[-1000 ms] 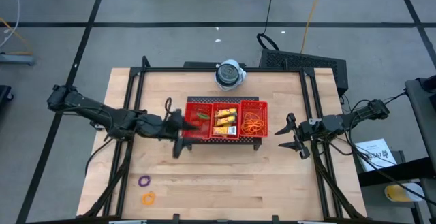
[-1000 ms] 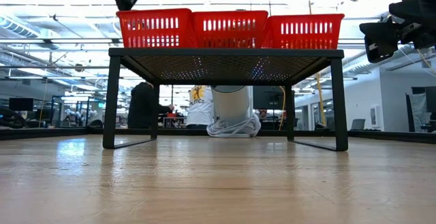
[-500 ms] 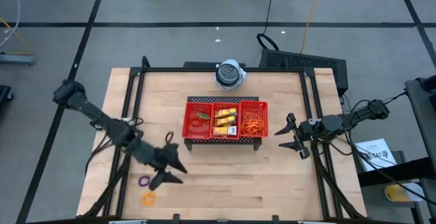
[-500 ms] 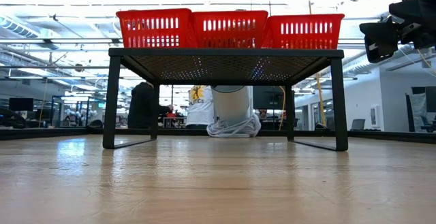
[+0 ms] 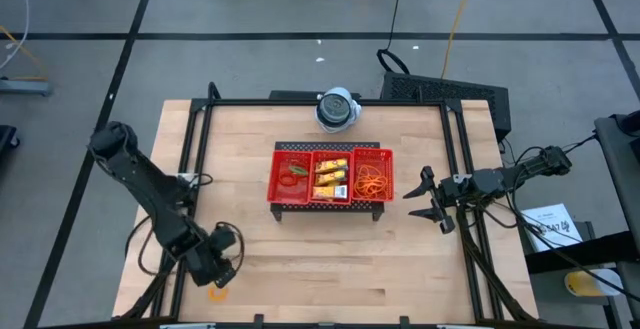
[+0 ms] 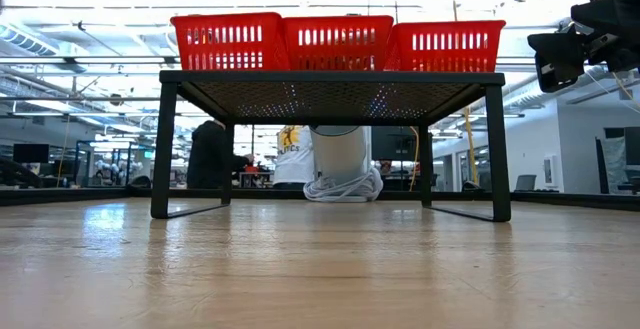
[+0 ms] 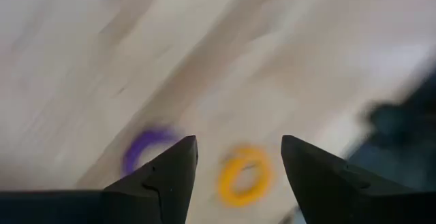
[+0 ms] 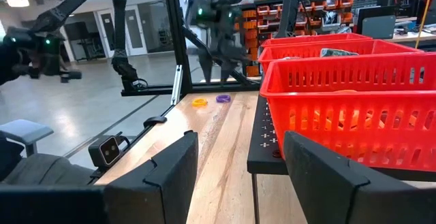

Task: Pick & Place Office Desk Supplies
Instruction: Put the violet spring keychain into the left red bin

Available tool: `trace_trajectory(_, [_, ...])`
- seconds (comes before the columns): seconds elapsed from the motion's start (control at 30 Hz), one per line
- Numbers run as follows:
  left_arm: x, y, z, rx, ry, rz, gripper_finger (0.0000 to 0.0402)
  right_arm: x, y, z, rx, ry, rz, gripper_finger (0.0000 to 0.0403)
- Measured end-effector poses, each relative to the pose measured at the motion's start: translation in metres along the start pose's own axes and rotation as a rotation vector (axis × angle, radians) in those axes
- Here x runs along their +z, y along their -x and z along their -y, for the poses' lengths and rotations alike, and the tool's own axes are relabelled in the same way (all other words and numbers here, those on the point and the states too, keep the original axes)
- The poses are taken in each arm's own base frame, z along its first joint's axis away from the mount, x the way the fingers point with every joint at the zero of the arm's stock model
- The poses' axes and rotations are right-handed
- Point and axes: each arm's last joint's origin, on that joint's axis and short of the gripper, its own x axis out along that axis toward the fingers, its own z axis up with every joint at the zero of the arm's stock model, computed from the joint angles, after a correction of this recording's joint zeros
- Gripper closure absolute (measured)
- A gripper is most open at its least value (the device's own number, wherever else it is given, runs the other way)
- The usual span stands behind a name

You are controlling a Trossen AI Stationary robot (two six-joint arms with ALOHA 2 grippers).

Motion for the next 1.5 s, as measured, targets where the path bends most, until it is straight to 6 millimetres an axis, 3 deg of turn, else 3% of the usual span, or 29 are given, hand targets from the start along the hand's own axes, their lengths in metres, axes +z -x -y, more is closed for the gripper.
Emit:
trace_trajectory(0.1, [-0.009,-0.010,-0.005,0.097,0.074,-0.013,0.0176,0.000,0.000,0.000,0.000,0.000,0.000,0.0197])
trace_trajectory(0.33, [-0.018,-0.034,-0.009,0.232,0.055,-0.010,0.0176,0.000,0.000,0.000,0.000,0.000,0.000,0.0197])
trace_trajectory(0.63, [-0.020,-0.048,-0.019,0.413,0.047,-0.091,0.0176,0.000,0.000,0.000,0.000,0.000,0.000,0.0197])
trace_trajectory(1.1, [-0.020,-0.055,-0.011,0.330,0.026,-0.045,0.0181,0.000,0.000,0.000,0.000,0.000,0.000,0.0197])
trace_trajectory(1.2, [-0.020,-0.056,-0.011,0.323,0.035,-0.041,0.0209,0.000,0.000,0.000,0.000,0.000,0.000,0.0197])
trace_trajectory(1.5, [-0.017,-0.056,-0.008,0.284,0.016,0.075,0.0346,0.000,0.000,0.000,0.000,0.000,0.000,0.0197])
